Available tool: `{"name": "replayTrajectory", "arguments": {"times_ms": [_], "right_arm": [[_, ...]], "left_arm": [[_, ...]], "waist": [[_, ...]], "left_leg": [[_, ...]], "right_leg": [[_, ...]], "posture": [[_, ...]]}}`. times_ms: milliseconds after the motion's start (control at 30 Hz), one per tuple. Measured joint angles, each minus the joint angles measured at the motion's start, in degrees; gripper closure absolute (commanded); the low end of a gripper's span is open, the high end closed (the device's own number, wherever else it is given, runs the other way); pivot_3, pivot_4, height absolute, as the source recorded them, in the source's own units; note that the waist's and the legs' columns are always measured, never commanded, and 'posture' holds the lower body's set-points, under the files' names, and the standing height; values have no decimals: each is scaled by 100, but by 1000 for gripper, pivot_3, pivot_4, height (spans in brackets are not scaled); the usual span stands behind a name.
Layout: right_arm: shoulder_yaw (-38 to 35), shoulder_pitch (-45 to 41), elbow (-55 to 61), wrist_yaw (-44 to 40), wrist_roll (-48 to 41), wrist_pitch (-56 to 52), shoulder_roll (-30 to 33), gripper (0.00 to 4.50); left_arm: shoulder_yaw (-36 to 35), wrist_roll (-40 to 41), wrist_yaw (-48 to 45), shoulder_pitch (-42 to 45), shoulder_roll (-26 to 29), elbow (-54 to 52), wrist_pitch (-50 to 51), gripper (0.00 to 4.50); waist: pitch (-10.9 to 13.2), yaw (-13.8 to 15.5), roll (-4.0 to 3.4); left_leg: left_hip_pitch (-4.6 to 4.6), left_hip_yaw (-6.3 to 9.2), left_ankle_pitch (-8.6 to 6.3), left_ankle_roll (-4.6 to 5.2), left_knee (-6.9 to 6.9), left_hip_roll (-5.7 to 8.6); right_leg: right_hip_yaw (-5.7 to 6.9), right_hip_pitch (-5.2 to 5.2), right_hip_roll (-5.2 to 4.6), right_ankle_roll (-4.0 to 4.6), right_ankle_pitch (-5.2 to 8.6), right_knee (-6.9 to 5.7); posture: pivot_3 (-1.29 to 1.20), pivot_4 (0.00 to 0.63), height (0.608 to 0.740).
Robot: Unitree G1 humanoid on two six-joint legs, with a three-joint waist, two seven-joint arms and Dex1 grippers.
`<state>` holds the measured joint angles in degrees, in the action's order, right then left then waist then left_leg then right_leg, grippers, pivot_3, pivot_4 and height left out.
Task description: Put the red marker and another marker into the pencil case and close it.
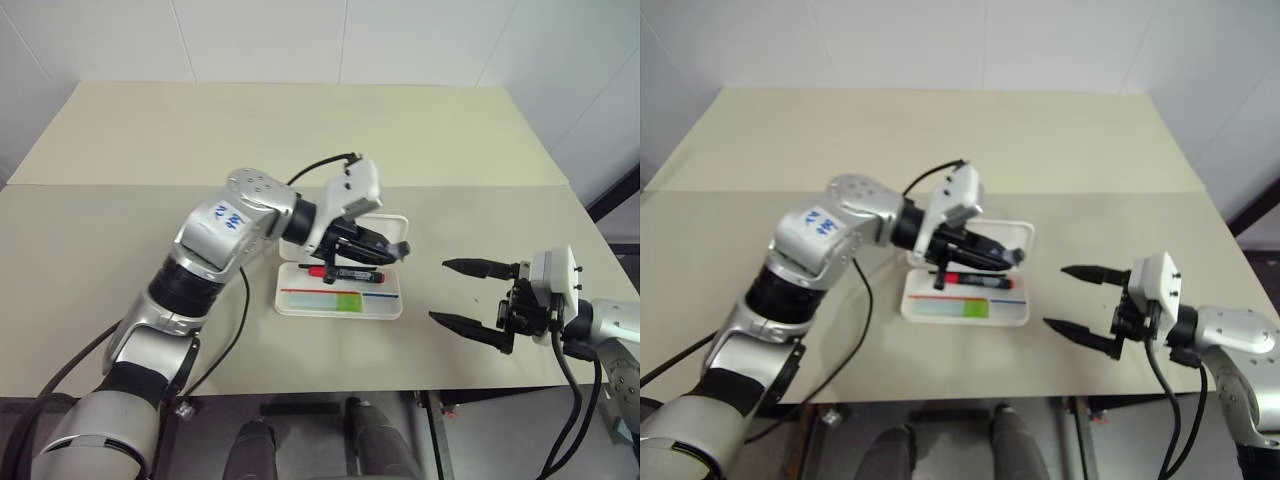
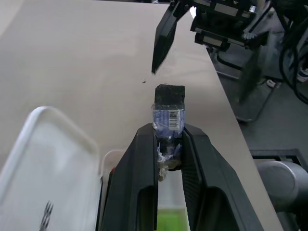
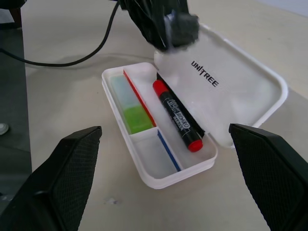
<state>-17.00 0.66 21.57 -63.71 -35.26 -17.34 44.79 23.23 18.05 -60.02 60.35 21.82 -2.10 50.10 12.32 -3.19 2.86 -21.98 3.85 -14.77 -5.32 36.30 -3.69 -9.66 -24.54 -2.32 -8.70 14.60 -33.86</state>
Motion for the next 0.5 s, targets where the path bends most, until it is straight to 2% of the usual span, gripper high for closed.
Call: {"name": "replayTrajectory", "arguments": {"times_ms": [267, 500], "right_arm": [[-260, 655, 459, 396, -7, -2, -80, 0], [-382, 884, 631, 586, -17, -3, -89, 0]], "left_arm": [[1168, -855, 60, 94, -192, 531, -327, 4141], [1508, -1274, -100, 59, -44, 541, -543, 4141]], "waist": [[0, -15, 0], [0, -13, 0]], "left_leg": [[2, -1, 0, 0, 3, 0], [1, -1, 0, 0, 3, 0]], "right_leg": [[-2, 0, 0, 2, 1, 2], [-2, 0, 0, 4, 1, 6]], "posture": [[0, 150, 740], [0, 150, 740]]}}
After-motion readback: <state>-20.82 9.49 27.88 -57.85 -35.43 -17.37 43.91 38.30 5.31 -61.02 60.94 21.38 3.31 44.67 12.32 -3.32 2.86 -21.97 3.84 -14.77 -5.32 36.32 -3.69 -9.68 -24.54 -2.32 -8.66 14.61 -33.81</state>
